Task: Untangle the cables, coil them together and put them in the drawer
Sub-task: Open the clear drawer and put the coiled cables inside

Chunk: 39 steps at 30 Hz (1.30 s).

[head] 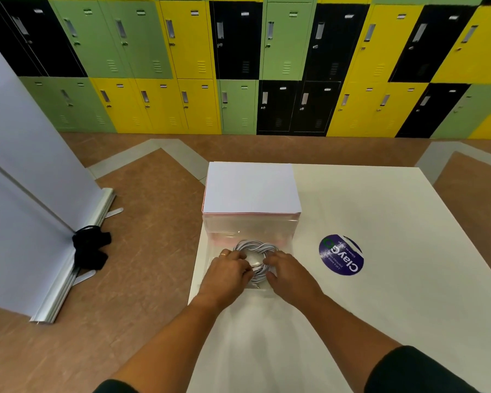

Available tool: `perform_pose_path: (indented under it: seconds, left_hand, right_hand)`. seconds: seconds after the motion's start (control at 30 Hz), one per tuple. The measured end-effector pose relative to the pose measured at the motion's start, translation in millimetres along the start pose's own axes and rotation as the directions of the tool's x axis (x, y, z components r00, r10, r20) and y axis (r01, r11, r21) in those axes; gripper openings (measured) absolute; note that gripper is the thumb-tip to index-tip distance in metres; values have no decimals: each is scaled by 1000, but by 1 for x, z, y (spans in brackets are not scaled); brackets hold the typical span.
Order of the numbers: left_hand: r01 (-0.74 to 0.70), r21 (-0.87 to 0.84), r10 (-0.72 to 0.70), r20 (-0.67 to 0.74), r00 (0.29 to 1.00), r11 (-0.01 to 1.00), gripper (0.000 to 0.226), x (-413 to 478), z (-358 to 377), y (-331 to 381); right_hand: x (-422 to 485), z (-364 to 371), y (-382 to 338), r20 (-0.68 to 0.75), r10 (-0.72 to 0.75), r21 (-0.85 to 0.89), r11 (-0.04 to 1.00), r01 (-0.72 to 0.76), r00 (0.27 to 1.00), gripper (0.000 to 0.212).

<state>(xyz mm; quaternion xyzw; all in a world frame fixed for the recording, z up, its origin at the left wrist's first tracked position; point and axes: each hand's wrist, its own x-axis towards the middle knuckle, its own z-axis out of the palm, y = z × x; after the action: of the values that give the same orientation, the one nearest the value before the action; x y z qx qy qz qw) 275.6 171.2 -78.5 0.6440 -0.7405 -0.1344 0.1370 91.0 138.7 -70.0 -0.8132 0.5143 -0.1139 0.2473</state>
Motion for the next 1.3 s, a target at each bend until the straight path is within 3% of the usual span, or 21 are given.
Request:
perform_pose_path:
  seconds: [0.17,0.27,0.37,0.43,0.5,0.57,0.63,0.7,1.07,1.1,1.2,1.3]
  left_hand:
    - [-42,-107,41,-19,999,993,39,-3,-19,-14]
    - [-4,-183,-31,-188,982,983,25,-8,-32,-24]
    - [245,-246,-310,-272,911,938,23,-14,-36,-36]
    - [461,-310,-522,-153,839,832,28,-17,-36,-45]
    - [574,-397,-625,0,780,716,21,-20,-36,-49]
    - [562,-479,-610,66,789,674,18,-22,-35,-49]
    - [531,-514,-593,53,804,674,29,-21,-35,-48]
    - [521,-547,-606,32,795,655,24,-18,-37,-44]
    - [450,-640,-554,44,831,623,11,2,-32,-46]
    - [442,-659,-546,56,836,608,14,-1,-30,-49]
    - [450,-707,-517,138,845,546,56,-13,-24,-60]
    - [485,-677,-489,208,847,554,81,-25,-15,-74]
  right_hand:
    - [-8,-13,14,-258,-25,101,994,53,966,14]
    - [-12,-14,22,-314,170,215,971,-104,934,17]
    - [-14,-15,26,-183,411,346,877,-333,893,26]
    - [-15,-14,29,-51,501,366,814,-450,864,28]
    - [-14,-12,32,16,524,330,801,-499,851,25]
    - [-14,-9,33,18,526,315,804,-504,850,21]
    - [-13,-8,32,-19,517,316,815,-485,856,15]
    - [-11,-11,31,-64,504,323,827,-460,861,12]
    - [7,-21,30,-42,511,467,770,-435,858,24]
    - [5,-21,31,-36,515,498,752,-432,856,28]
    - [-8,-15,40,35,482,580,704,-410,876,48]
    - [-23,-5,53,126,398,541,740,-399,909,71]
